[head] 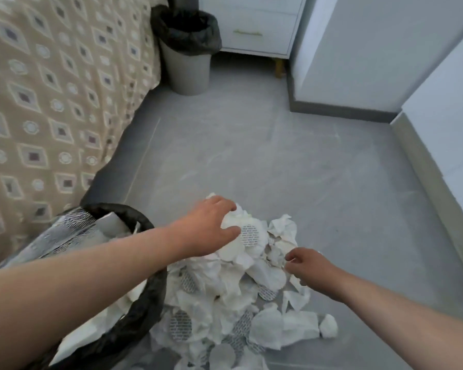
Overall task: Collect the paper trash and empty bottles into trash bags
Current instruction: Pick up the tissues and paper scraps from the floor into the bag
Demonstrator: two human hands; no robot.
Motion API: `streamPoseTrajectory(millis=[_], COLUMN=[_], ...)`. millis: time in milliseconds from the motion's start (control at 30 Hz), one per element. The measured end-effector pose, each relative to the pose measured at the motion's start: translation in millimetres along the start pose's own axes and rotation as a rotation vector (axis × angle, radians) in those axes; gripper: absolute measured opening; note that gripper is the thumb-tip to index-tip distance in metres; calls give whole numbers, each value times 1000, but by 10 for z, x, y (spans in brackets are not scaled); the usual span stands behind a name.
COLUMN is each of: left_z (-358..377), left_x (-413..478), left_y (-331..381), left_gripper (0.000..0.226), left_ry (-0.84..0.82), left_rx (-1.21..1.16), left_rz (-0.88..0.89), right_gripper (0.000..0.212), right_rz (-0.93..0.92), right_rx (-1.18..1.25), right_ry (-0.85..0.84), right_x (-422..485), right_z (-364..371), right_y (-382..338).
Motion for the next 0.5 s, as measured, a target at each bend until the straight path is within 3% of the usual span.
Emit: streamPoseTrajectory(millis=[100,167,233,333,433,500], left_z=[355,549,733,1080,1335,1462], left_x=[448,619,696,664,519,486], left_y=[-178,-403,-606,-775,-751,-784], left_gripper=[59,59,82,126,134,125], left_ry=[-102,-91,-107,-275,-418,-430], left_rx=[-257,-280,-120,248,372,367], left_rz=[-321,-468,-590,-707,-679,-648], right_gripper=[13,9,6,6,13,24], right_rz=[62,88,96,102,47,-14], right_rx=[68,128,156,158,46,-70], right_ry=[-3,-27,-43,-25,52,113], right_x=[102,140,169,238,363,450], right_z=[0,25,51,75,62,42], right_y=[221,308,373,443,470,420])
Point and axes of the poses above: each hand's wrist, its own x-axis towards the middle knuckle, its own z-axis out of the palm, y = z × x, the point moved 4 cm from there along x, towards the middle knuckle, and after that the axes turned 1 degree about -x, right-handed, at the moved point
